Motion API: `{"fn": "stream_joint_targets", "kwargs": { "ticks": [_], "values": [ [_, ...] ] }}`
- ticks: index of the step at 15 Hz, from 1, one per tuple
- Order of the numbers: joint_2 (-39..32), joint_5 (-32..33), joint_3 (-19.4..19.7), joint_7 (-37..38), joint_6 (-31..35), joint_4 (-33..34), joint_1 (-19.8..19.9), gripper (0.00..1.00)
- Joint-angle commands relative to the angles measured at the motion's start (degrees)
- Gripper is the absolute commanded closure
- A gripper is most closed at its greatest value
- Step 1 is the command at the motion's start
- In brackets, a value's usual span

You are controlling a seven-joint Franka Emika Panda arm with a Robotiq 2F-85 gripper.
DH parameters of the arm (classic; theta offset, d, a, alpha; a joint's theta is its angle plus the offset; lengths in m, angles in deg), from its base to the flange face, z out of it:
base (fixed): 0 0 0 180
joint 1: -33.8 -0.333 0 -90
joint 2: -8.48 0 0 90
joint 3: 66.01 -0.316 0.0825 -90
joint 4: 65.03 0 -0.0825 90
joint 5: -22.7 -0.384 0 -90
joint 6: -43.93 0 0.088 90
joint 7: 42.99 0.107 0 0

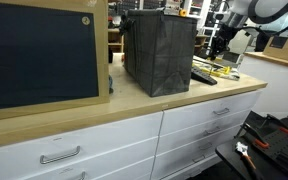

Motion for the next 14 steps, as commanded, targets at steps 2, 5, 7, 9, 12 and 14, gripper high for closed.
{"fn": "stream_joint_targets", "kwargs": {
  "ticks": [2,5,7,9,12,14],
  "values": [
    [0.0,-1.1,0.0,0.5,-1.0,0.7,-0.5,0.96],
    [0.2,-1.6,0.0,0.2,-1.0,0.4,-0.8,0.96],
    [0.4,-1.8,0.1,0.1,-1.3,0.4,-0.9,0.96],
    [0.6,-2.2,0.1,0.0,-1.5,0.3,-0.9,0.96],
    [0.7,-2.6,0.2,0.0,-1.9,0.2,-0.9,0.96],
    [1.0,-2.6,0.2,0.1,-2.1,0.1,-0.7,0.96]
  ]
}}
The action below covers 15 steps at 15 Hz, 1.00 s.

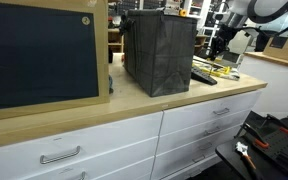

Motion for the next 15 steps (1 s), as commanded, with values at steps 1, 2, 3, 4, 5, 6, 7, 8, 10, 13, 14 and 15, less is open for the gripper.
{"fn": "stream_joint_targets", "kwargs": {
  "ticks": [1,2,3,4,5,6,7,8,10,13,14,15],
  "values": [
    [1.3,-0.8,0.3,0.1,-1.7,0.0,-0.2,0.96],
    [1.4,-0.7,0.4,0.0,-1.9,0.0,-0.1,0.96],
    [1.6,-0.7,0.4,0.1,-2.0,-0.1,0.0,0.96],
    [1.7,-0.7,0.5,0.0,-2.2,-0.1,0.0,0.96],
    [1.7,-0.7,0.6,-0.1,-2.4,-0.1,0.0,0.96],
    [1.8,-1.1,0.7,-0.5,-2.5,-0.3,-0.2,0.96],
    [1.9,-1.1,0.7,-0.5,-2.7,-0.4,-0.2,0.96],
    [1.9,-1.3,0.7,-0.6,-2.8,-0.4,-0.3,0.96],
    [1.7,-1.3,0.8,-0.6,-3.0,-0.3,-0.2,0.96],
    [1.5,-0.9,0.7,-0.2,-3.2,-0.3,0.0,0.96],
    [1.5,-0.4,0.6,0.1,-3.2,-0.2,0.2,0.96],
    [1.4,-0.4,0.6,0.1,-3.3,-0.2,0.3,0.96]
  ]
}}
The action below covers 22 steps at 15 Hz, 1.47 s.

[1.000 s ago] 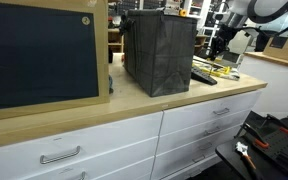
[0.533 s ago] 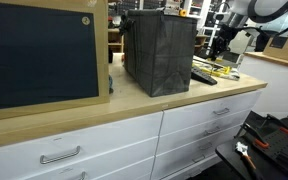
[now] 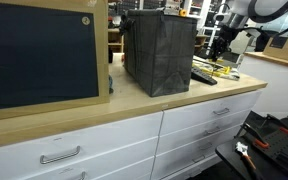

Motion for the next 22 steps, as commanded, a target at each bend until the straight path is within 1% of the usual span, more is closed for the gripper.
{"fn": "stream_joint_targets", "kwargs": {
  "ticks": [1,9,22],
  "values": [
    [1.0,-0.1,0.3,0.1,-1.5,0.0,0.2,0.96],
    [0.7,-0.2,0.5,-0.2,-1.8,-0.1,0.4,0.96],
    [-0.9,-0.2,0.7,-0.3,-0.3,-0.3,0.4,0.96]
  ]
}}
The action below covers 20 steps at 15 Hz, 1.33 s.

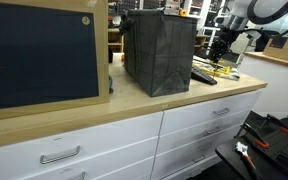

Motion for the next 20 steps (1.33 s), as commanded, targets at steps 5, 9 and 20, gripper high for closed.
{"fn": "stream_joint_targets", "kwargs": {
  "ticks": [5,9,20],
  "values": [
    [-0.1,0.4,-0.1,0.1,0.8,-0.2,0.2,0.96],
    [-0.1,0.5,-0.1,0.2,1.1,-0.2,0.2,0.96],
    [-0.2,0.6,-0.2,0.3,1.3,0.0,0.1,0.96]
  ]
}}
